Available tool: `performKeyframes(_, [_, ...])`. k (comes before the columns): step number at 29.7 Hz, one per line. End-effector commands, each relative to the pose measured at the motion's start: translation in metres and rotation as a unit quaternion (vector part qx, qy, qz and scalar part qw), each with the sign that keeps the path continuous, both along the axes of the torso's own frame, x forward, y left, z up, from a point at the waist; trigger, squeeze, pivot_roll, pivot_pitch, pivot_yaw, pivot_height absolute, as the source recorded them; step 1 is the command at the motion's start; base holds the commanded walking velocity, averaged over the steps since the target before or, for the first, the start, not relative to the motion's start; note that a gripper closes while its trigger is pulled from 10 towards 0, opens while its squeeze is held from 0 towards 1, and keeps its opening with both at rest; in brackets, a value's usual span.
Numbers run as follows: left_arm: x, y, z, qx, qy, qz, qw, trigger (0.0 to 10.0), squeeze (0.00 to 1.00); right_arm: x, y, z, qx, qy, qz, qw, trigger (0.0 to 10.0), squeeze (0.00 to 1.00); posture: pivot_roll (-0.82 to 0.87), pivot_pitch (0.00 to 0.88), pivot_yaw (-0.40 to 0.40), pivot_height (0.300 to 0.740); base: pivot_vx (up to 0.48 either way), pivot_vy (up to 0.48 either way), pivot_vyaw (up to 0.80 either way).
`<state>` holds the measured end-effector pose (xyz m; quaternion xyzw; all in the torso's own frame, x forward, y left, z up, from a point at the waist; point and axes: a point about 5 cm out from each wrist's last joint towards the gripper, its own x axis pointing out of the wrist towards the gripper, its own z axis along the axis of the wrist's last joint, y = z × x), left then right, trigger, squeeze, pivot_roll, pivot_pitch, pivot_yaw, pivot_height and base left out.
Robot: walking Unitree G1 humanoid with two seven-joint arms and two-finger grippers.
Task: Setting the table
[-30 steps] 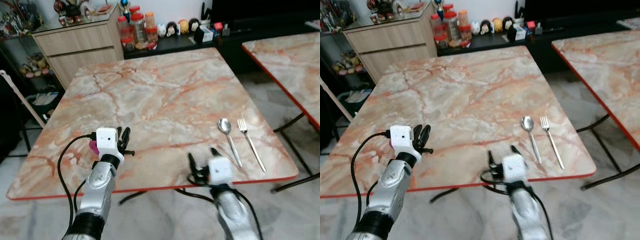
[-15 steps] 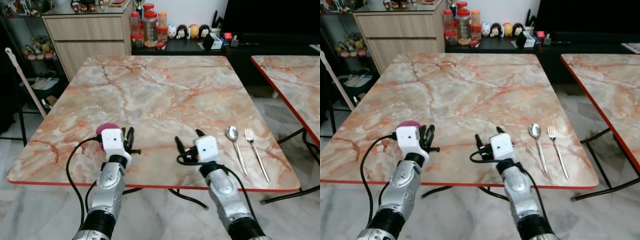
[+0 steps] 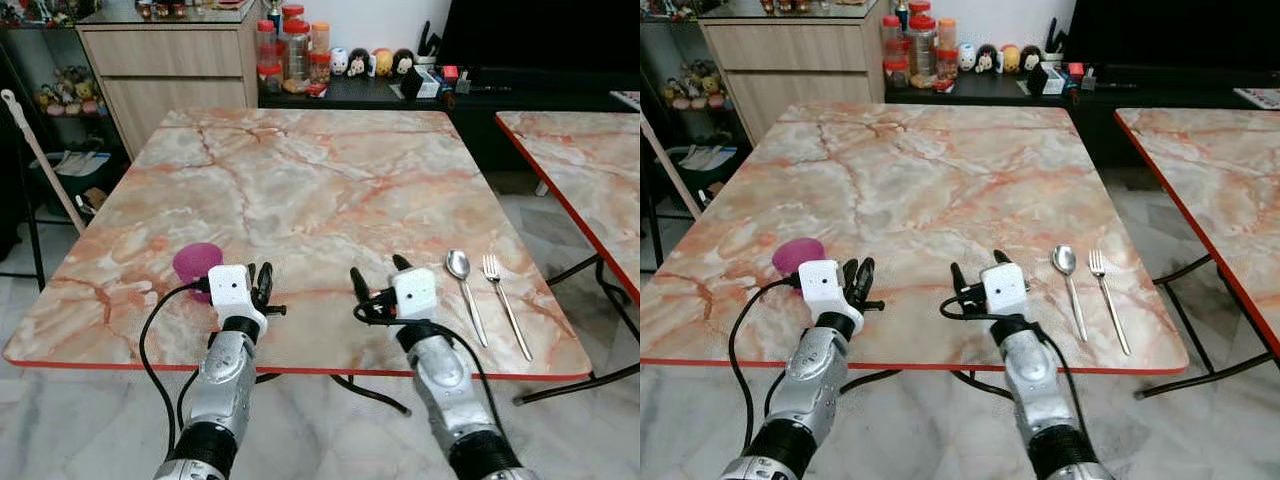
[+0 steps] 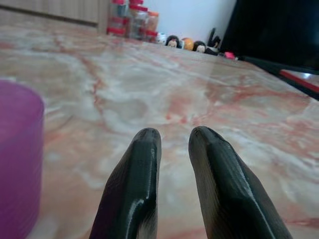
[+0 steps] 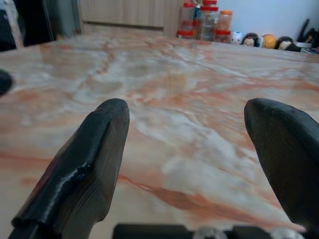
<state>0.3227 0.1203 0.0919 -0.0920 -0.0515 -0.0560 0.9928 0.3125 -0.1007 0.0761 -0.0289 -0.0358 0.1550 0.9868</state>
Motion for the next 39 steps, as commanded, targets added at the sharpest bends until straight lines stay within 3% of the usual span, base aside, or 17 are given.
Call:
performKeyframes(1, [0.002,0.0,0.004,0.006,-0.011,-0.004,1.0,10.0,0.0,0.002,-0.001,0.002,0.004,-0.005,-0.006,1.0,10.0,0.0,0.0,0.0,0.007,0.728,0.0,0.0,0.0])
performKeyframes(5, [0.0,0.001,0.001,0.008,-0.004,-0.004,1.0,10.0,0.0,0.002,0.0,-0.002,0.018,0.006,-0.025,1.0,10.0,0.0,0.02,0.0,0.037,0.728,0.0,0.0,0.0])
performKeyframes(12, [-0.003,0.001,-0.003,0.013,-0.001,0.001,1.0,10.0,0.0,0.008,-0.007,-0.002,0.003,0.008,-0.042,0.999,10.0,0.0,0.01,0.0,0.038,0.728,0.0,0.0,0.0])
performKeyframes(27, [-0.002,0.008,-0.009,0.041,0.013,0.006,0.999,10.0,0.0,0.026,-0.033,0.01,-0.006,0.006,-0.113,0.994,10.0,0.0,-0.01,0.0,0.047,0.728,0.0,0.0,0.0])
performKeyframes(32, [-0.003,0.013,-0.014,0.045,0.024,0.01,0.999,10.0,0.0,0.026,-0.035,0.006,0.002,0.015,-0.135,0.991,10.0,0.0,0.0,0.0,0.059,0.728,0.0,0.0,0.0])
performKeyframes(39, [0.003,0.014,-0.005,0.044,0.008,0.019,0.999,10.0,0.0,0.029,-0.034,0.007,-0.001,0.019,-0.134,0.991,10.0,0.0,0.02,0.0,0.053,0.728,0.0,-0.036,0.0])
